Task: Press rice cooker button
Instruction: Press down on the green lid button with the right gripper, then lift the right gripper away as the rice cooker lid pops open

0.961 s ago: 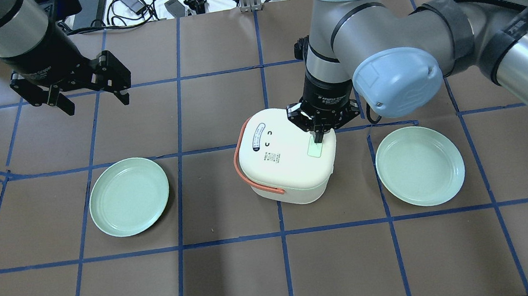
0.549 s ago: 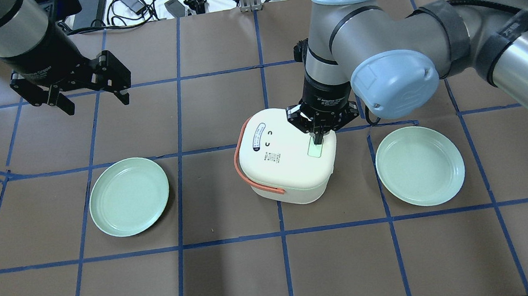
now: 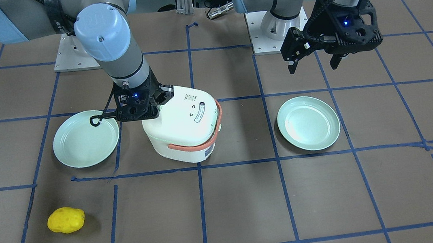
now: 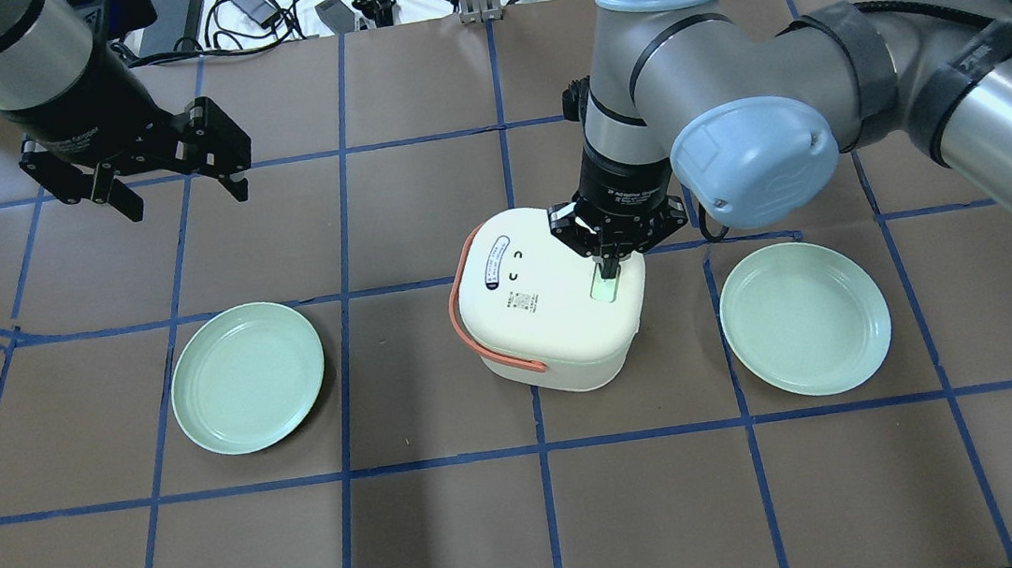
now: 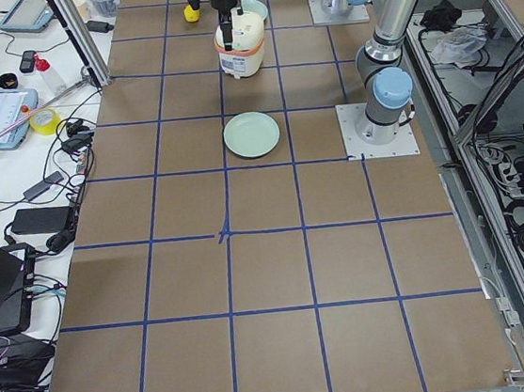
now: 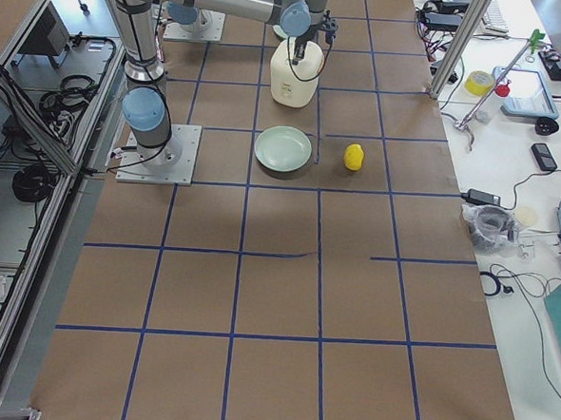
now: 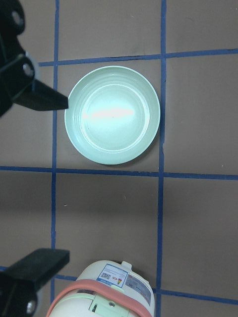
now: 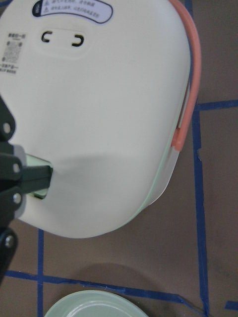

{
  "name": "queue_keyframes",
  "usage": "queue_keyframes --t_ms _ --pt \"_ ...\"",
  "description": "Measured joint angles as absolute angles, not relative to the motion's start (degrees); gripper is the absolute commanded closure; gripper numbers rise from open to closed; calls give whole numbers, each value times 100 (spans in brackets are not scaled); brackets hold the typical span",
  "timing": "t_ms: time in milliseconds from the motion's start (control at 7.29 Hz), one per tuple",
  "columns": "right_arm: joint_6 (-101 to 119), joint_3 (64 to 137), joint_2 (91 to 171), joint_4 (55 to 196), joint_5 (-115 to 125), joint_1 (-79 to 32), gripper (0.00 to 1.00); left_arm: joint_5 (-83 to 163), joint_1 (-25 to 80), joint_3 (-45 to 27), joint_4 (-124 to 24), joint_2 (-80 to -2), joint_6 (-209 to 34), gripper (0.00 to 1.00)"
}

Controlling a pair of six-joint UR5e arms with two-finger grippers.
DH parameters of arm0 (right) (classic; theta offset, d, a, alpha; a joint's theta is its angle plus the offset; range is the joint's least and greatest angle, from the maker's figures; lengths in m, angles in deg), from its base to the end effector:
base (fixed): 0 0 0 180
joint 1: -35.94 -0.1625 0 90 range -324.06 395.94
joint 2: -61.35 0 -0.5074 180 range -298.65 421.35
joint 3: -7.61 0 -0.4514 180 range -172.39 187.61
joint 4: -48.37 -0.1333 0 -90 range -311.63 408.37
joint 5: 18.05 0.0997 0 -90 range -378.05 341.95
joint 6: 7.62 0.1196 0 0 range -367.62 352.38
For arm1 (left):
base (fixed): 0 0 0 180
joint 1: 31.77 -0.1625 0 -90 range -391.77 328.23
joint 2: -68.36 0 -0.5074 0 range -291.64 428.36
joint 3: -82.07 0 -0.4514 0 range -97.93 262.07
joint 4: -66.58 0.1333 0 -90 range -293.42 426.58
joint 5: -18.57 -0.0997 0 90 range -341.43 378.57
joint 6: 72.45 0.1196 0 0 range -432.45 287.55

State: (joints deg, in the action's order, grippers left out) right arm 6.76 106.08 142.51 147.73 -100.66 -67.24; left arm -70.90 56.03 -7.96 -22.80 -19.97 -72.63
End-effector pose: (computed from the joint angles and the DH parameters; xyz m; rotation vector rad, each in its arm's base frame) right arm 0.2796 -0.5418 0.3983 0.0455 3.0389 0.2519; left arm -0.1135 -0.5455 0.5670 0.0648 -3.1318 0.0620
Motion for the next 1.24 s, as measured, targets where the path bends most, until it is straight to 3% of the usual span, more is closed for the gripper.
queue_keyframes --t_ms 137,275,412,961,1235 --pt "691 10604 14246 14771 -10064 -6724 100 -7090 5603 -795 -2280 -1997 -7263 0" --pt "763 10561 14257 14767 -10065 -6726 20 -7090 5603 -794 -2280 -1997 -7263 0" --pt "878 10425 14299 14768 -10088 -6729 0 -7090 5603 -793 -2280 -1997 -7263 0" --pt "978 9241 14355 14122 -10606 -6593 0 -7090 5603 -793 -2280 -1997 -7263 0" --pt "923 9030 14393 13873 -10839 -6284 0 -7090 5603 -797 -2280 -1997 -7263 0"
